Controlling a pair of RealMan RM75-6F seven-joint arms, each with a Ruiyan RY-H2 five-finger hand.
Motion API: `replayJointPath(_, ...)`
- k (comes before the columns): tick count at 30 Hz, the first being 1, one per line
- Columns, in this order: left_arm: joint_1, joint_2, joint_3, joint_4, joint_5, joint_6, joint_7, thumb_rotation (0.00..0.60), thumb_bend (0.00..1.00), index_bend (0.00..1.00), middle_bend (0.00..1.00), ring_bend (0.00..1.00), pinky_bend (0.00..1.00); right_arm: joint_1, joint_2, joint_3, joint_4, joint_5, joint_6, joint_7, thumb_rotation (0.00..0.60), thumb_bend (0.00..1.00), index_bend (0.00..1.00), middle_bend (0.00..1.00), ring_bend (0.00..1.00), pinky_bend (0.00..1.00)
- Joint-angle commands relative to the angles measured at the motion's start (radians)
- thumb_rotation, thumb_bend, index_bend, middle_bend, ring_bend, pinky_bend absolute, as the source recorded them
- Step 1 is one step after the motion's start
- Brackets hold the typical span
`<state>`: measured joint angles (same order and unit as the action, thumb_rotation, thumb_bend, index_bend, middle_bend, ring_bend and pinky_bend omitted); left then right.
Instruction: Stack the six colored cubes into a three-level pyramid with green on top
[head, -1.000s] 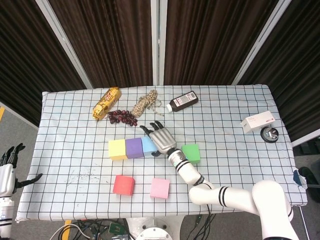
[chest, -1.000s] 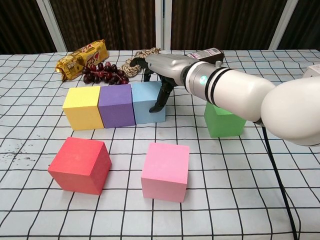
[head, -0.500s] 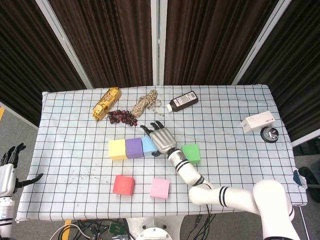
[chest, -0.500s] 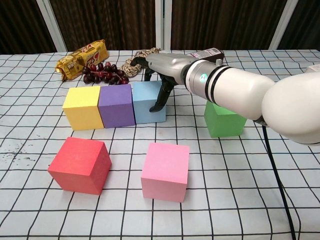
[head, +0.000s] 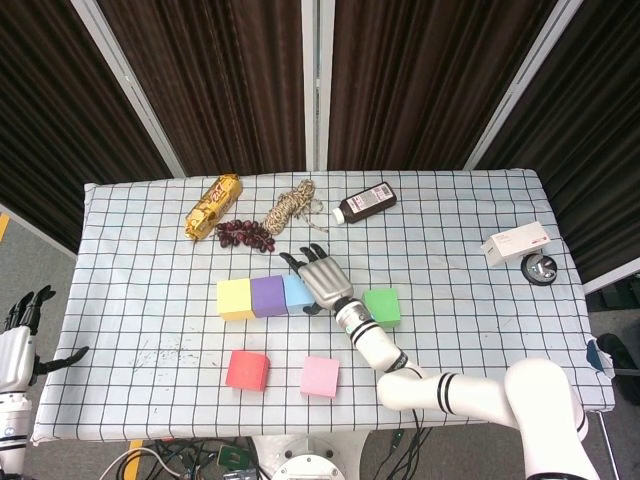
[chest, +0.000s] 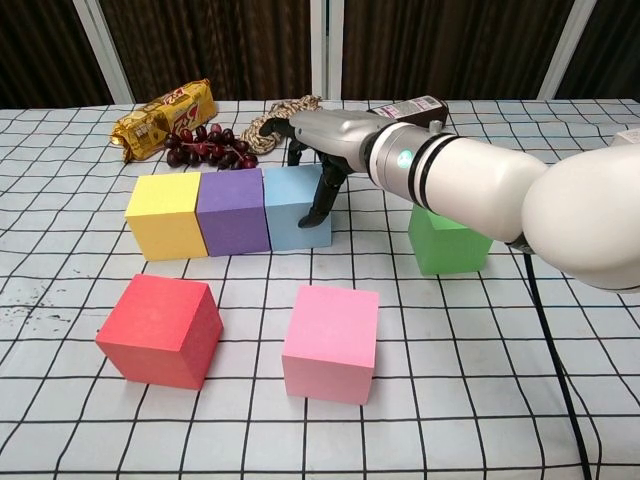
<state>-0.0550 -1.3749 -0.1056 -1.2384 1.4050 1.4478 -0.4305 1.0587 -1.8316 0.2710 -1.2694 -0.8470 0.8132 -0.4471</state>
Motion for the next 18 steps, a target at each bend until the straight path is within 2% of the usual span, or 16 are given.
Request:
replayJointPath(1,0.0,0.0,0.0,0.0,0.0,0.0,0.0,0.6,0.0,0.03,0.14,0.0,0.02,0.003,-0.002,0.001,0.002,0.003,0.001,-0.003,0.6,0.12,0.0,0.45,0.06,0.0)
replayJointPath(18,0.0,-0.002,0.002,0.007,-0.002,-0.005,-0.007,0.6,0.0,0.03,0.14,0.0,0.02,0.013,-0.013,0.003,0.017,0.016,-0.001,-0.006,0.6,0.12,0.0,0.45,0.06,0.0)
